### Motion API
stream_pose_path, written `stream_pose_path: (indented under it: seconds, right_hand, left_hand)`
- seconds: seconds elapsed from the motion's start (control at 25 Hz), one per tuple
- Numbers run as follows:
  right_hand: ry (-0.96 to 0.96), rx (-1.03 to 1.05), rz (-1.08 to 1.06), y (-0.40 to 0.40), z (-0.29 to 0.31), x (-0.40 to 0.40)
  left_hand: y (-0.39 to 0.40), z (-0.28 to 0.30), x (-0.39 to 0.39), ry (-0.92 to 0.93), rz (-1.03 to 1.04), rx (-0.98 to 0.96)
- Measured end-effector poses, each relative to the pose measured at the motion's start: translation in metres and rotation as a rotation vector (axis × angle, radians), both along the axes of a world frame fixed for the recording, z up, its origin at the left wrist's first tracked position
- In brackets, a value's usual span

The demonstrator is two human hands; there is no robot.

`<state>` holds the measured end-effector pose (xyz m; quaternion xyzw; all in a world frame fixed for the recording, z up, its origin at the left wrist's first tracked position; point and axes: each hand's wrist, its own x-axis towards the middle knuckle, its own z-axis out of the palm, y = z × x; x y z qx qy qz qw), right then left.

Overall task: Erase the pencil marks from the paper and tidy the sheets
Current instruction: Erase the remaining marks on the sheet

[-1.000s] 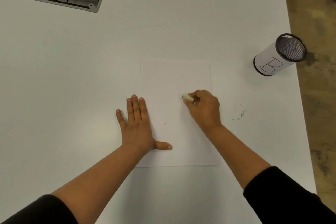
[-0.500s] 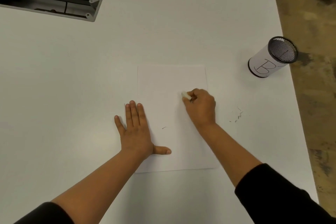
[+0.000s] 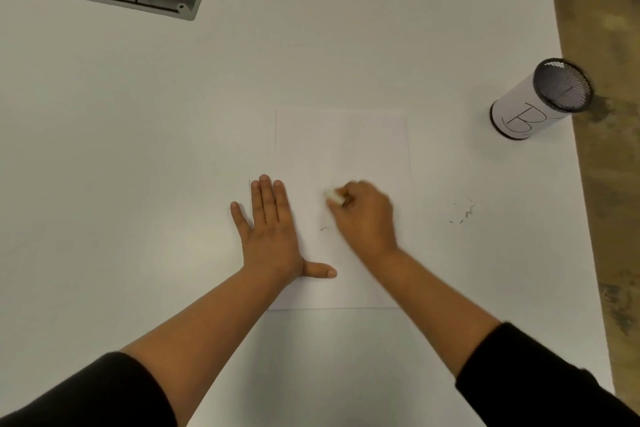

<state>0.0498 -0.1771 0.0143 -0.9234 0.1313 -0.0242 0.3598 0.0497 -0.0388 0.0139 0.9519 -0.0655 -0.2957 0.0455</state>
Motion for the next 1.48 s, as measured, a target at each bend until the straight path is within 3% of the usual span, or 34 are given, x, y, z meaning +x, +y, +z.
stream_pose_path:
  seconds: [0.08,0.28,0.48,0.6,0.72,0.92,1.12,1.32,1.48]
  right_hand:
    - [0.016,0.006,0.125,0.003,0.001,-0.009]
    - [-0.009,-0.052,-0.105,-0.034,0.004,0.064]
    - [0.028,0.019,0.268,0.017,0.001,-0.011]
    - [0.005,-0.074,0.186,0.000,0.000,0.042]
    - [-0.013,-0.033,0.053,-0.010,-0.001,0.076]
    - [0.000,0.005,0.294,0.020,0.003,0.010]
    - [0.008,-0.047,0.048,0.000,0.004,0.099]
    - [0.020,0.008,0.211,0.029,0.002,0.040]
    - [-0.019,-0.045,-0.046,-0.004,-0.003,0.091]
  left_hand:
    - [-0.001,0.000,0.001,0.000,-0.013,0.003]
    - [0.000,0.000,-0.001,-0.001,-0.012,0.010]
    - [0.001,0.000,0.000,0.018,-0.009,-0.005]
    - [0.000,-0.002,0.001,0.030,-0.011,0.012]
    - [0.000,0.001,0.000,0.028,-0.007,0.024]
    - [0.001,0.002,0.001,0.028,-0.009,0.015]
    - [-0.001,0.003,0.001,0.047,-0.005,0.034]
    - [0.000,0.001,0.001,0.033,-0.008,0.027]
    - [-0.001,0.001,0.000,0.037,-0.003,0.047]
